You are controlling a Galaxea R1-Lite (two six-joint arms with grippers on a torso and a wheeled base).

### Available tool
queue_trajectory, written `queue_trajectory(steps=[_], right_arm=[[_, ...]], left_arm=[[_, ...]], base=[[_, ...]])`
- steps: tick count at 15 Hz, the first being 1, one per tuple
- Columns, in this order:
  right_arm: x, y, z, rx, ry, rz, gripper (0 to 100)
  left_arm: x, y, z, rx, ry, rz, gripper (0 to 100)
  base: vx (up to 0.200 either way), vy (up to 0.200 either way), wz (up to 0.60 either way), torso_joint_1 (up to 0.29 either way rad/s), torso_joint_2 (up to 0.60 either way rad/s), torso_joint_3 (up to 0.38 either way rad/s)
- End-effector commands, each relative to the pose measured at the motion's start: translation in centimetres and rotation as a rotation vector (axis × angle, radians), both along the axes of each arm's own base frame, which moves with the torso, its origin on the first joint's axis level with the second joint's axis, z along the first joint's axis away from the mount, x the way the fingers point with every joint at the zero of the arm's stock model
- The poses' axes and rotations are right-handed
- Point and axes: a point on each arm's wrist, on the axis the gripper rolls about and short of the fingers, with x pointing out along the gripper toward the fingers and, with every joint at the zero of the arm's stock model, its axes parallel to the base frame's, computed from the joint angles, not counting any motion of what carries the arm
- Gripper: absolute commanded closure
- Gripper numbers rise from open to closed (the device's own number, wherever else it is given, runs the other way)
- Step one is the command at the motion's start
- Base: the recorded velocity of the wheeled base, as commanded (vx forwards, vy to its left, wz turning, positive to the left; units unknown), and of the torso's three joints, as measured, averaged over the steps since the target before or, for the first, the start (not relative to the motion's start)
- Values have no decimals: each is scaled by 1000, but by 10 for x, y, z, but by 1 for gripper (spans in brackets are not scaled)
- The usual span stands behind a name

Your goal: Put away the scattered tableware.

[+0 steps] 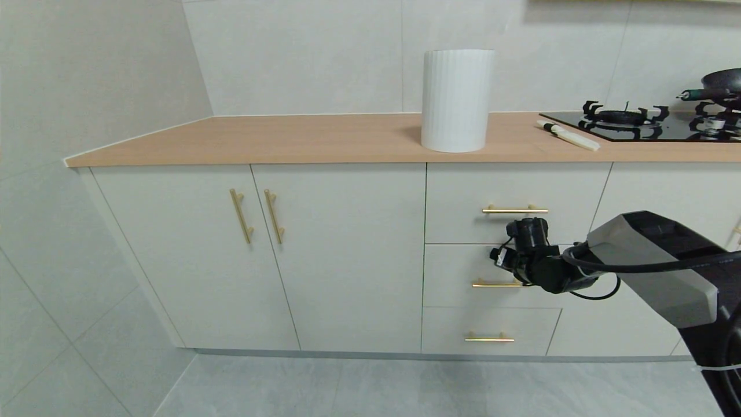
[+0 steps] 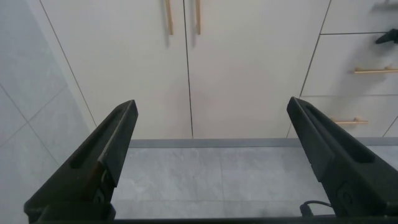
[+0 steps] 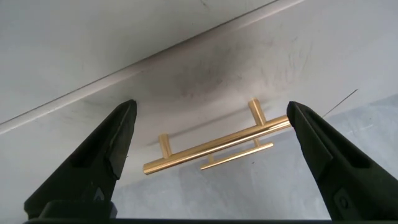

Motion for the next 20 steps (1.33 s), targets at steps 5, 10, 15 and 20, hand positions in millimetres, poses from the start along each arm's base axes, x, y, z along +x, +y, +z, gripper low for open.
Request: queue_trajectory(steps=[5, 10, 15, 20], right_arm=[[-55, -8, 46, -15, 36, -3, 0], [-196, -35, 170, -45, -135, 29, 0], [-356, -79, 202, -197, -354, -63, 0], [-467, -102, 175, -351, -452, -143, 0]], left_arm=[[0, 0, 0, 0, 1, 0, 0], [0, 0, 0, 0, 1, 0, 0], [0, 0, 0, 0, 1, 0, 0], [0, 0, 0, 0, 1, 0, 0]], base=[[0, 0, 0, 0, 0, 0], [0, 0, 0, 0, 0, 0], [0, 0, 0, 0, 0, 0], [0, 0, 0, 0, 0, 0]])
